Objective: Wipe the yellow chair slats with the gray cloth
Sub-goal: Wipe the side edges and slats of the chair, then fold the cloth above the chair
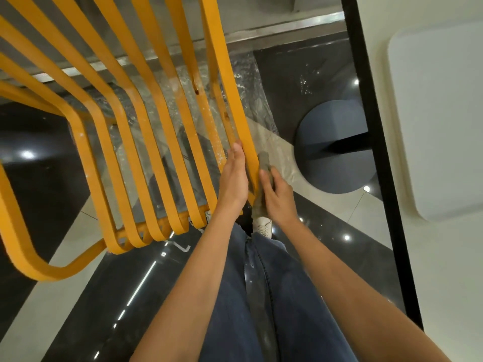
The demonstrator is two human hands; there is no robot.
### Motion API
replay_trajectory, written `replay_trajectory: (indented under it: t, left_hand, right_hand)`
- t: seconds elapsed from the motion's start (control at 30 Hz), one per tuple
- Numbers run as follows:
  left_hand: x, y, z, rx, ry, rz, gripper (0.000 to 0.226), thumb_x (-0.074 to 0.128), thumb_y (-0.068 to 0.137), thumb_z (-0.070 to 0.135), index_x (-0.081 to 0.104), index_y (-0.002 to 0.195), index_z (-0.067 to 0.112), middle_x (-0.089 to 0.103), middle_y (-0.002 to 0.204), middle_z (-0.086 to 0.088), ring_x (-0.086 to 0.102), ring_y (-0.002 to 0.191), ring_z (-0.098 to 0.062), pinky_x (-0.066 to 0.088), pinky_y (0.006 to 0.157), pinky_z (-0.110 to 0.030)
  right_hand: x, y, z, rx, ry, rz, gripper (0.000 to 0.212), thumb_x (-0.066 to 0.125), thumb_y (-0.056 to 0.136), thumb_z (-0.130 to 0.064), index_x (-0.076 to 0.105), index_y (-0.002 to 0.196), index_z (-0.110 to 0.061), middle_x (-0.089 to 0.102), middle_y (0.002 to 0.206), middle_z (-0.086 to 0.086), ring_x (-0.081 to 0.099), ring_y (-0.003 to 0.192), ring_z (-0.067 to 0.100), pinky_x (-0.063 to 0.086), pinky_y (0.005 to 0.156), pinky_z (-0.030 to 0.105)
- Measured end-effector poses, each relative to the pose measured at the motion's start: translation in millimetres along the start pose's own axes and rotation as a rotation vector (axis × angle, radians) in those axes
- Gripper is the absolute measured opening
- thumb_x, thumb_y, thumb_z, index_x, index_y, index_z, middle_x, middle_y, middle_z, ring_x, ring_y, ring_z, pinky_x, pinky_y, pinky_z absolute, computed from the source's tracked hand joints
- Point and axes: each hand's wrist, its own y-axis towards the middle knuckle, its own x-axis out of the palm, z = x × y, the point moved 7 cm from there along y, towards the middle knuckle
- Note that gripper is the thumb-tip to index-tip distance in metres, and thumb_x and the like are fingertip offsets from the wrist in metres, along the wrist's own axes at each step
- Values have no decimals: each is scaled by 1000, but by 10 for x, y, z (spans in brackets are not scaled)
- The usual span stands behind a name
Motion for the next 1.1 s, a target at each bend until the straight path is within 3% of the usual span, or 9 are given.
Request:
replay_trajectory:
  t: [0.17,0.27,0.4,0.57,0.67,0.8,0.93,1.03,1.1]
  left_hand:
    - [-183,-201,196,-45,-10,-10,50,28,104,49,44,145,25,42,151,6,34,141,-11,27,107,-26]
    - [-322,-370,325,-52,-76,27,40,44,104,33,50,141,20,48,147,5,39,134,-5,30,101,-21]
    - [-455,-623,666,-54,-150,22,40,56,99,23,52,138,17,55,135,5,48,122,-6,34,95,-20]
    - [-737,-826,1420,131,-157,11,37,56,97,8,55,134,11,62,122,-8,59,108,-16,49,73,-10]
    - [-952,-966,1904,320,-117,-54,28,63,94,18,64,122,17,67,115,-11,63,106,-24,54,80,-25]
    - [-1393,-1157,2383,542,57,98,24,72,83,40,74,99,22,70,110,2,63,108,-16,53,93,-45]
    - [-1620,-1358,2899,644,145,104,10,66,92,18,70,83,17,67,98,15,62,96,-3,49,86,-29]
    - [-1714,-1542,3274,684,168,8,18,61,94,14,60,77,11,53,71,3,51,69,-8,40,65,-17]
    - [-1764,-1628,3497,694,195,-7,17,62,92,16,60,76,10,52,72,-1,51,71,-9,40,68,-19]
  right_hand:
    - [-372,-26,-319,-39,-114,-29,20,52,102,-36,59,104,-17,55,72,-11,51,64,1,42,66,32]
    - [-536,-99,-624,31,93,-39,31,58,100,-28,58,128,-13,65,106,-4,61,99,10,52,90,36]
    - [-599,-204,-1251,3,415,-150,20,59,98,-11,64,118,-10,74,111,9,70,107,26,58,89,38]
    - [-603,-339,-2311,-231,277,-283,22,60,96,-4,61,118,-7,72,109,8,69,106,17,56,87,25]
    - [-609,-425,-2852,-350,258,-341,26,62,97,-9,61,122,-12,71,115,8,67,112,21,55,96,34]
    - [-654,-578,-3398,-473,313,-330,27,64,95,-9,62,122,-10,72,114,8,68,110,23,58,91,38]
    - [-775,-692,-3828,-620,192,-251,22,71,91,-16,67,112,-20,73,109,-3,68,108,18,57,92,36]
    - [-882,-803,-4157,-746,-63,-235,18,78,85,-21,63,89,-31,69,91,-18,65,95,4,50,83,19]
    - [-951,-847,-4324,-768,-116,-259,21,82,82,-22,62,82,-29,68,85,-17,65,88,3,47,77,15]
